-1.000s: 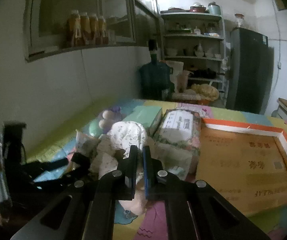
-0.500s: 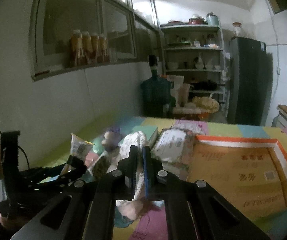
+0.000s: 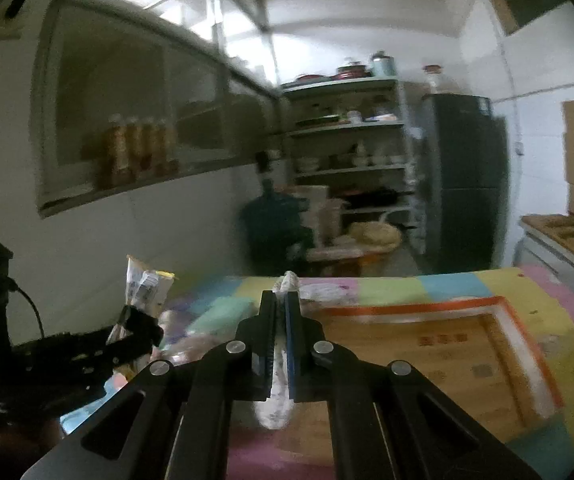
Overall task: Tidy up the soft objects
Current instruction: 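Carry both items into the cardboard box while the right tool releases the pillow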
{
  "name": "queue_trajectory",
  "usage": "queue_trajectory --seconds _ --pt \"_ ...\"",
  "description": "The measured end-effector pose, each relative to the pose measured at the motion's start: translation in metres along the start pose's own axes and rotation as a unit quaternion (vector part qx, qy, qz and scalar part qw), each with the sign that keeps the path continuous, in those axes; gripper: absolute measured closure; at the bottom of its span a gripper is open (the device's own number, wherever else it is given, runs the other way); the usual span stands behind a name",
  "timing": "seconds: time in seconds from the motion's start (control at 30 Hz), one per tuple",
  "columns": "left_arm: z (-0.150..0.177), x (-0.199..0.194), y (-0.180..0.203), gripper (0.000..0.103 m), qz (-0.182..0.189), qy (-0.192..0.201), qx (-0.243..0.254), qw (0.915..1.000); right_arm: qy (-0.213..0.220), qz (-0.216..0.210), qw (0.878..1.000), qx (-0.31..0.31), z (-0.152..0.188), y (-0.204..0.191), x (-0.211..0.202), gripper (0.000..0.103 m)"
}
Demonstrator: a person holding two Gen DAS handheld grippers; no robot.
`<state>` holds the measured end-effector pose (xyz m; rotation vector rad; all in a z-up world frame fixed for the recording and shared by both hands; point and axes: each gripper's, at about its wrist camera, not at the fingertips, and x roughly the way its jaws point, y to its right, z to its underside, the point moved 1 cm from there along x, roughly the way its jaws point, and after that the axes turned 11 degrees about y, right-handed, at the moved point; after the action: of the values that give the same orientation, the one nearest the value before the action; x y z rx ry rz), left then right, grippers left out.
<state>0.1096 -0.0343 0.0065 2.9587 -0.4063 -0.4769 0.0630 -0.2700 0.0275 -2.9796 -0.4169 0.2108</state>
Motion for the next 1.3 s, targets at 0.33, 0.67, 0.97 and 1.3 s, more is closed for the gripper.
queue_trajectory --seconds 0.33,0.67,0.97,1.3 --pt "0.012 0.041 0.077 0.064 0.087 -0.031 0.018 0.9955 0.006 0.071 0.997 0.028 0.001 0.073 -0.023 0.099" --pt "0.038 0.081 0.122 0.064 0.113 -0.073 0.015 0.9908 -0.009 0.075 0.993 0.088 0.017 0.127 -0.018 0.099" --pt "0.062 0.116 0.149 0.064 0.123 -0.117 0.026 0.9852 -0.043 0.127 0.982 0.132 0.049 0.180 -0.021 0.099" --pt "0.080 0.147 0.173 0.064 0.135 -0.165 0.033 0.9765 -0.067 0.188 0.969 0.143 0.072 0.212 -0.031 0.099"
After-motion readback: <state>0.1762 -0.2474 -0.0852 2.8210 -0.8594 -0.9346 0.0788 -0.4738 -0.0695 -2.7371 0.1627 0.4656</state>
